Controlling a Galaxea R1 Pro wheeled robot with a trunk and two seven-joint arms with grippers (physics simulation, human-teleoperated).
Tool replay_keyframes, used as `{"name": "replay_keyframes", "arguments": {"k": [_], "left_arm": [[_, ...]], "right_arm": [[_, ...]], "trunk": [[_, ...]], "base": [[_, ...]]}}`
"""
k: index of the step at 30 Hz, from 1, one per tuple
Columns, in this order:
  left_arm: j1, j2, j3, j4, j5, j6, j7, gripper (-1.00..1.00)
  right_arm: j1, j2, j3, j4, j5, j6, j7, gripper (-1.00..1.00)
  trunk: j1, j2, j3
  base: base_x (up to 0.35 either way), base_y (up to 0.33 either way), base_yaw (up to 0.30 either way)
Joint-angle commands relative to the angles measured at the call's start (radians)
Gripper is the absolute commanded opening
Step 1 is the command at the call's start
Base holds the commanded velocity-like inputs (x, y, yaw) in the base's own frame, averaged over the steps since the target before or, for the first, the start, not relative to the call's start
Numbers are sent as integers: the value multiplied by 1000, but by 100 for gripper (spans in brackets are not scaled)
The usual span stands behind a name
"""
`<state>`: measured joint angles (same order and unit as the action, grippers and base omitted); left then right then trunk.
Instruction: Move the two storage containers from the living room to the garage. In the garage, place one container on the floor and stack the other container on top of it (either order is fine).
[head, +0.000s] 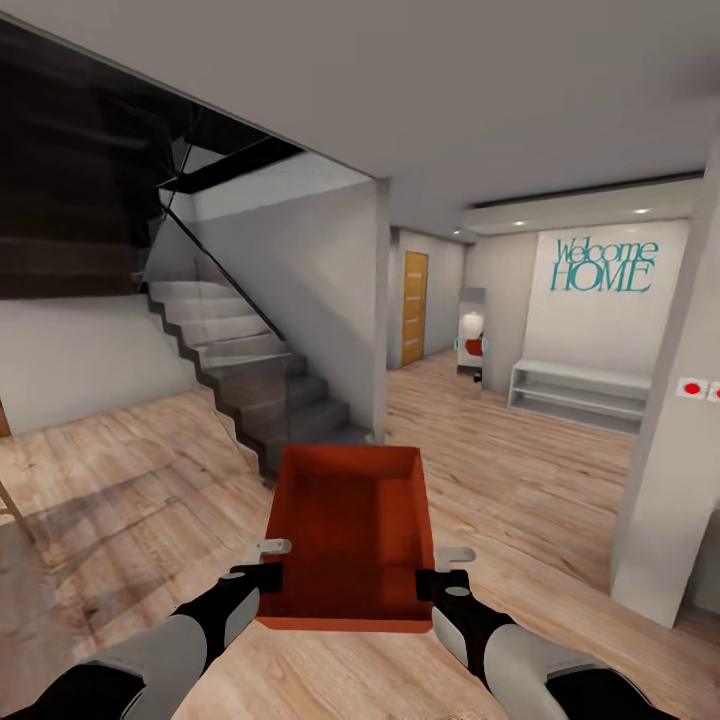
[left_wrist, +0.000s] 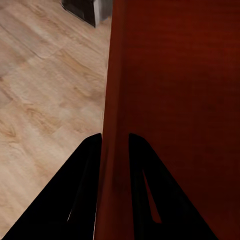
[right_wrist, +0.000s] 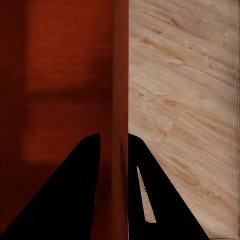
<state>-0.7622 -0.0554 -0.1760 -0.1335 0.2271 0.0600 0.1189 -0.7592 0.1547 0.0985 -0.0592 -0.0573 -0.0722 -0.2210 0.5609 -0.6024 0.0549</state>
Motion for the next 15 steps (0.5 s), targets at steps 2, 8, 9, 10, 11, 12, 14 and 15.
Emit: {"name": "replay_keyframes", "arguments": {"k": [2, 8, 9, 10, 11, 12, 14, 15], "left_arm": [[0, -4, 29, -12, -15, 0, 18, -100], [0, -4, 29, -12, -15, 0, 18, -100], [0, -4, 29, -12, -15, 0, 18, -100], [0, -4, 29, -12, -15, 0, 18, -100], [0, -4, 29, -12, -15, 0, 18, -100], [0, -4, 29, -12, -15, 0, 18, -100], [0, -3, 29, -12, -15, 0, 18, -100], [0, -3, 29, -12, -15, 0, 18, -100]], "right_arm": [[0, 0, -3, 6, -21, -6, -2, -100], [0, 0, -3, 6, -21, -6, -3, -100], [0, 0, -3, 6, -21, -6, -2, -100], [0, 0, -3, 6, -21, -6, -2, -100], [0, 0, -3, 6, -21, -6, -2, -100], [0, 0, -3, 6, -21, -6, -2, -100], [0, 1, -3, 6, -21, -6, -2, -100], [0, 1, -3, 6, -21, -6, -2, -100]], "trunk": [[0, -1, 0], [0, -1, 0], [0, -1, 0], [0, -1, 0], [0, -1, 0], [0, -1, 0], [0, -1, 0], [0, -1, 0]], "base": [[0, 0, -289], [0, 0, -289], [0, 0, -289], [0, 0, -287], [0, 0, -277], [0, 0, -238], [0, 0, -133], [0, 0, -83]]}}
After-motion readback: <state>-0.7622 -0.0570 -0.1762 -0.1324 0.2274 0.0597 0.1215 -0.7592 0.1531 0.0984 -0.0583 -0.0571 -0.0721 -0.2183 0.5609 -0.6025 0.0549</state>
